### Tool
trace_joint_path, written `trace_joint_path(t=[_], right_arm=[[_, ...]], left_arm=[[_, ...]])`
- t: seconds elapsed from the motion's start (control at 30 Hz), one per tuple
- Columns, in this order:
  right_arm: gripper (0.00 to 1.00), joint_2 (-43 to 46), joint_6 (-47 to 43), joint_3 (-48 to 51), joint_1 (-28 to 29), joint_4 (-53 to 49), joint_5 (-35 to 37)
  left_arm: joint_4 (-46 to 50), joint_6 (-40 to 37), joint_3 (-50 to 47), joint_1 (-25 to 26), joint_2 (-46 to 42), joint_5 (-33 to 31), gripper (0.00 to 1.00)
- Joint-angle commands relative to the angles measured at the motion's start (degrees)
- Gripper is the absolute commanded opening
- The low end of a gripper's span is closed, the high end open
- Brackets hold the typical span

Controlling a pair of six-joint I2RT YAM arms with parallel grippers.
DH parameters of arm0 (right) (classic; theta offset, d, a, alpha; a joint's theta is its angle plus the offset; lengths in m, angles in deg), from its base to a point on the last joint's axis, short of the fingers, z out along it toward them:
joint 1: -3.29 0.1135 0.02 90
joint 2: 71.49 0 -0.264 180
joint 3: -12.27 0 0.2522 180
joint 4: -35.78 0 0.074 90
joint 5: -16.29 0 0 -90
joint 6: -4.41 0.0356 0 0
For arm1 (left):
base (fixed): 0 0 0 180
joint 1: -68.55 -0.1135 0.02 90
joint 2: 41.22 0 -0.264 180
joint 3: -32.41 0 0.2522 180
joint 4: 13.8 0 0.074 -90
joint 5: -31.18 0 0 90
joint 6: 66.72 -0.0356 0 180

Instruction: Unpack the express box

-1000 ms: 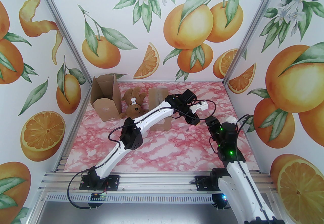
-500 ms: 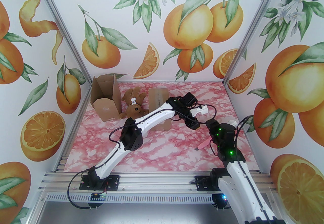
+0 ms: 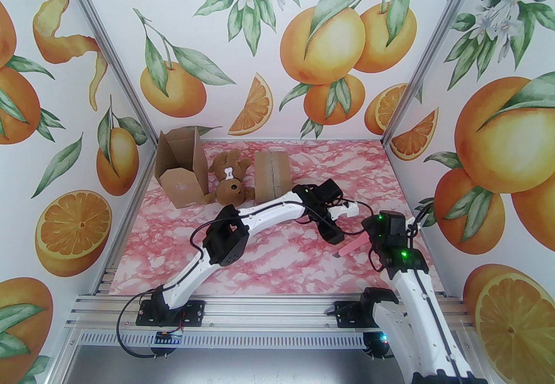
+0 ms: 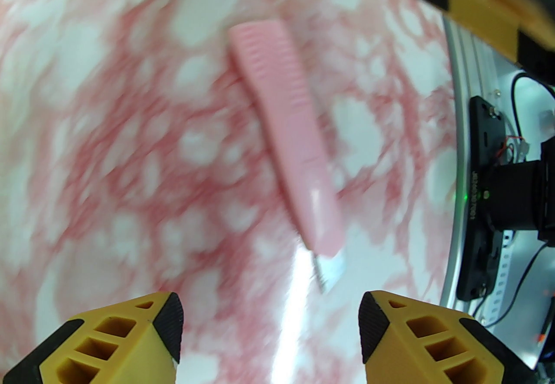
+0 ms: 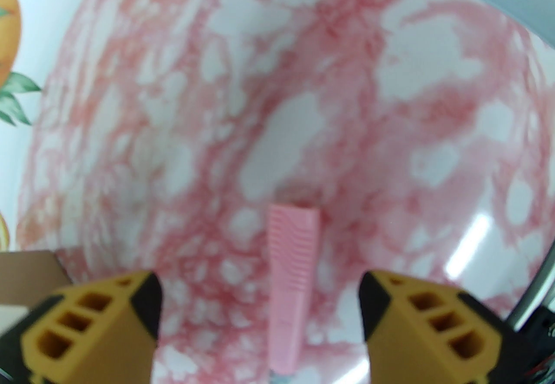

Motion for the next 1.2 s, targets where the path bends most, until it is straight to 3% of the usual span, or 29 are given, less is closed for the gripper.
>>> trace_joint_path(t=[0.0, 0.17, 0.33, 0.63, 0.97, 1.17], right_arm=[[0.81, 4.59, 1.06, -2.87, -1.01, -6.83, 4.98], [0.76, 17.92, 2.0, -7.64, -1.1, -14.49, 13.82], [0.82, 19.77, 1.84, -13.9, -1.1, -21.67, 18.43], [0.83, 22.0, 1.66, -19.12, -1.1, -22.71, 19.02], [0.85, 21.07, 0.64, -18.55, -1.1, -20.95, 16.2], [0.85, 20.94, 0.68, -17.58, -1.09, -20.23, 14.77]], left_arm=[[-6.22, 1.85, -3.35, 0.71, -3.62, -0.56, 0.73], [-7.81, 3.96, -3.19, 2.41, -2.41, -2.64, 0.75], [-6.12, 5.04, 1.8, 4.32, 1.13, -6.15, 0.75], [-5.49, 5.12, 7.16, 6.3, 6.88, -9.03, 0.72], [-0.74, 3.43, 14.16, 7.8, 13.77, -15.99, 0.71], [0.84, 2.95, 17.29, 7.89, 17.28, -16.71, 0.68]])
